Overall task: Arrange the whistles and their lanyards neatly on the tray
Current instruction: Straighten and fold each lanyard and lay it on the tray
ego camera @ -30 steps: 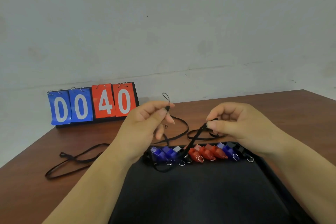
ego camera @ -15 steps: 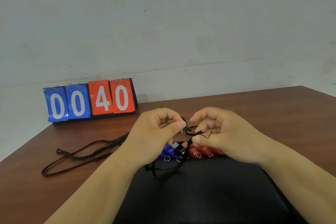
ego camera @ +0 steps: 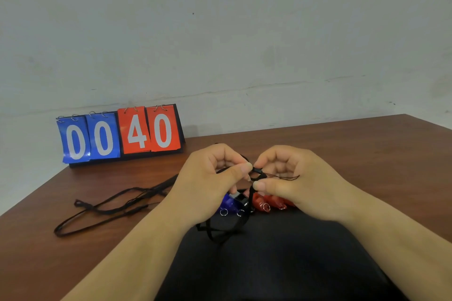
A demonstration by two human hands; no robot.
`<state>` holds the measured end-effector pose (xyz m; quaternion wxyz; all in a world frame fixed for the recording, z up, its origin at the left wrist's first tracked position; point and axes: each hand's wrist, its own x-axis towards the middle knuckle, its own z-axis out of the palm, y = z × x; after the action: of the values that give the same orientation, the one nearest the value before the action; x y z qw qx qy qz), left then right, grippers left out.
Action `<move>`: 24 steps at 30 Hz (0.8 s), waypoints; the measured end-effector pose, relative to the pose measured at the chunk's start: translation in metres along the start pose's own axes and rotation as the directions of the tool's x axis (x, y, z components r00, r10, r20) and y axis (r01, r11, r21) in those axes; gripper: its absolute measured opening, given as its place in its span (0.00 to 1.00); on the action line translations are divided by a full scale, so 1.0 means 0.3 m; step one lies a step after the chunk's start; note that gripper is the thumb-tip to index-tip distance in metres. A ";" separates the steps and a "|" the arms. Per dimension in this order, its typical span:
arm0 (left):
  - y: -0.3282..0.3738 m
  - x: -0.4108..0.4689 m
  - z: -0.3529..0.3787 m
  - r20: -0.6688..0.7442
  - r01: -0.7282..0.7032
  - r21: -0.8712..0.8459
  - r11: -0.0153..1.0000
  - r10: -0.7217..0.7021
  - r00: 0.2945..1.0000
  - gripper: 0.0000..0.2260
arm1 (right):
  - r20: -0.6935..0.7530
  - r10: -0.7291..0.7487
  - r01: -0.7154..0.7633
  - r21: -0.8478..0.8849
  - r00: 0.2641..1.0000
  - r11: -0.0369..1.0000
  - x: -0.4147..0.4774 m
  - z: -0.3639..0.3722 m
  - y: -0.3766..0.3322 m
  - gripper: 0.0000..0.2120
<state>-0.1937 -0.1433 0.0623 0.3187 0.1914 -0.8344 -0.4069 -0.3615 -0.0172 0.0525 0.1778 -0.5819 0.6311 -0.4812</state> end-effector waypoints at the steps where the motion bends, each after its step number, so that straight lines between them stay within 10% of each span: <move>1: 0.001 0.000 0.001 0.002 0.001 0.003 1.000 -0.001 1.000 0.01 | -0.005 -0.002 0.002 0.010 1.000 1.000 0.000 0.001 -0.001 0.11; 24: -0.015 0.013 -0.039 -0.083 0.089 -0.055 0.995 -0.093 0.992 0.05 | -0.175 0.097 -0.070 0.152 0.980 0.986 0.028 -0.086 0.038 0.04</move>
<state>-0.1884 -0.1549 0.0655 0.3398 0.2382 -0.7997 -0.4338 -0.3903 -0.0162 0.0584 0.1814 -0.4941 0.6319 -0.5689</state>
